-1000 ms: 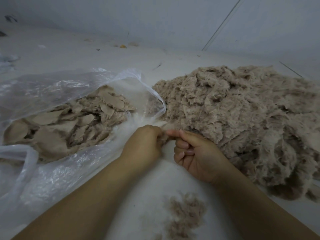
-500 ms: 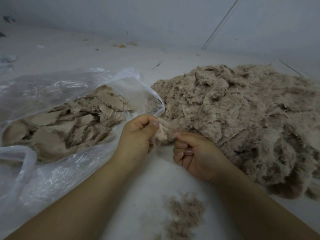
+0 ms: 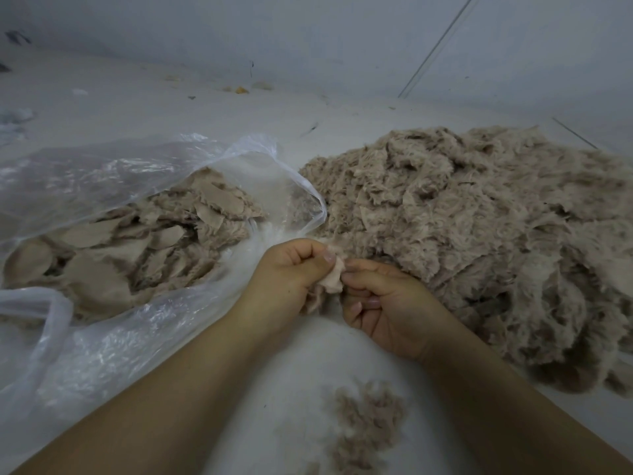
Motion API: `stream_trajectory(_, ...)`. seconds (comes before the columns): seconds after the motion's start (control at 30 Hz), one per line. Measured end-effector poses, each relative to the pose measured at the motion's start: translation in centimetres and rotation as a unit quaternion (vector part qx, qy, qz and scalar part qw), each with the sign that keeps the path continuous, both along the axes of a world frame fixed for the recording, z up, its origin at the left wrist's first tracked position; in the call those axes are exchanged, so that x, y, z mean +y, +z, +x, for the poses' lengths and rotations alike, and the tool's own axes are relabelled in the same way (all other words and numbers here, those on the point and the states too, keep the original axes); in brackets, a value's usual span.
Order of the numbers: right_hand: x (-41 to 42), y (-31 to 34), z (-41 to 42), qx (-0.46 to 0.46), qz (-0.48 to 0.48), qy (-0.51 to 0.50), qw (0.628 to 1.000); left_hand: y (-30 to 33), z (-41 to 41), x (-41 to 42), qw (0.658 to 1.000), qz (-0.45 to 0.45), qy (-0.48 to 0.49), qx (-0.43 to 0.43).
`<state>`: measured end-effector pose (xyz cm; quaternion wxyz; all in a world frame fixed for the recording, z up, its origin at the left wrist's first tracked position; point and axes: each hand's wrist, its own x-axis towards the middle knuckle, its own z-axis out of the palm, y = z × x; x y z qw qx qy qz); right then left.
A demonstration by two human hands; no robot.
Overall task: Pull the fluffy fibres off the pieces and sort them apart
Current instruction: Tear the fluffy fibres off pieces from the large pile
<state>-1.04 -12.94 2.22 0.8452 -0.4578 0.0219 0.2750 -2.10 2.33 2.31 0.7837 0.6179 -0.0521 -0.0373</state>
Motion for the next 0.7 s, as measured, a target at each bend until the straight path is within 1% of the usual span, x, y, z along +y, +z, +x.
stream_trajectory(0.07, 0.1, 0.1, -0.2, -0.002, -0.003, -0.012, 1.0, 0.1, 0.1, 0.1, 0.999, -0.027, 0.021, 0.005)
stream_trajectory(0.17, 0.2, 0.2, -0.4, 0.002, -0.009, -0.044, 0.999, 0.1, 0.3, 0.4, 0.998, -0.043, 0.046, 0.004)
stream_trajectory(0.23, 0.2, 0.2, -0.4, 0.011, -0.002, -0.04, 0.999, 0.1, 0.4, 0.5, 0.997, -0.052, 0.055, 0.0)
stream_trajectory(0.37, 0.1, 0.0, -0.2, 0.024, -0.001, -0.041, 0.999, 0.3, 0.5, 0.5, 0.992, -0.053, 0.109, 0.018)
stream_trajectory(0.57, 0.2, 0.1, -0.2, 0.03, 0.005, -0.054, 0.998, 0.6, 0.4, 0.6, 0.99, -0.059, 0.13, 0.01)
stream_trajectory(0.7, 0.2, 0.1, 0.0, 0.05, 0.014, -0.069, 0.996, 0.8, 0.7, 1.2, 0.981, -0.13, 0.146, 0.009)
